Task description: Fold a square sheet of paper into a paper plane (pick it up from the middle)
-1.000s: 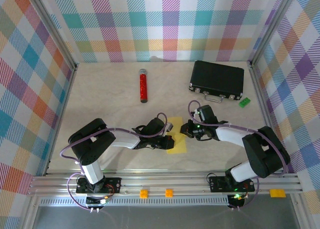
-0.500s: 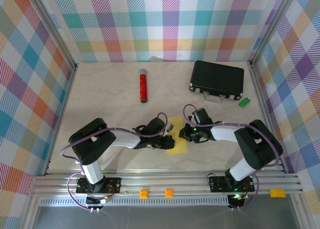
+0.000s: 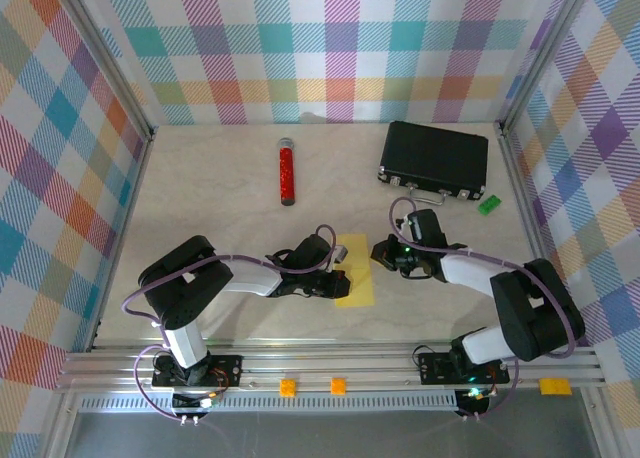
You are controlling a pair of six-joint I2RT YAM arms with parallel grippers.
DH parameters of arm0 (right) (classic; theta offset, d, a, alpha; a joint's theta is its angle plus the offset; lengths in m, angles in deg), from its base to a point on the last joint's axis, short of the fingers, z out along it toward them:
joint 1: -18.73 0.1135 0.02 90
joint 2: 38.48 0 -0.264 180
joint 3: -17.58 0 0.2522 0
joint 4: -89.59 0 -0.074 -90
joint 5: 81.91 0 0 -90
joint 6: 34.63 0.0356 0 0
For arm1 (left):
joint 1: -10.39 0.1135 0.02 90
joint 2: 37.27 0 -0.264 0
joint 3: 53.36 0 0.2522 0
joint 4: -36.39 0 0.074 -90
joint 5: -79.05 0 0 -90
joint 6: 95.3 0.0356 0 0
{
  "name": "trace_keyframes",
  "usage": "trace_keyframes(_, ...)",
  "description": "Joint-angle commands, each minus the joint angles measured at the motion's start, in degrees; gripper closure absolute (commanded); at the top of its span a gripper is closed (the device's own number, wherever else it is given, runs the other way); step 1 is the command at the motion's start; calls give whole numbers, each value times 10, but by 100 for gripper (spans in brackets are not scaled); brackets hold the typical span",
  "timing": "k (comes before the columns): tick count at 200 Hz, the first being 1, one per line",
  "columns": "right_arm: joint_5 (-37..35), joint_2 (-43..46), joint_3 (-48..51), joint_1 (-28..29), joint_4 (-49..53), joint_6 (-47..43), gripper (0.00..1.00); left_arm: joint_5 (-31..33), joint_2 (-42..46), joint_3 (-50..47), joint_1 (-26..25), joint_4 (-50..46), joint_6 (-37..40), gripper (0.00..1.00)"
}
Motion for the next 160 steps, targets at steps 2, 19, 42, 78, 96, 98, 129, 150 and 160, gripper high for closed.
trace_keyframes(2,33,-18,0,31,-16,15,100,22,-29,-14,2,-91,9,100)
trace_keyframes(19,38,-45,-8,52,-27,19,100,21,-30,-13,2,-91,9,100)
trace_keyframes(42,26,-72,-19,59,-1,12,100,18,-32,-11,3,-89,7,100)
trace_keyframes(78,-26,-117,-41,58,82,-20,100,13,-29,-10,2,-88,6,100)
trace_keyframes(96,-34,-125,-31,58,80,-17,100,6,-21,-6,2,-87,3,100)
trace_keyframes(98,-35,-125,-30,58,78,-17,100,5,-19,-5,2,-86,3,100)
trace_keyframes(129,-32,-129,-15,58,61,-10,100,-8,7,14,3,-93,-2,100)
trace_keyframes(150,-31,-127,-13,58,61,-11,100,-14,17,34,2,-87,-11,100)
trace_keyframes(160,-31,-127,-12,58,61,-12,100,-19,13,46,3,-84,-13,100)
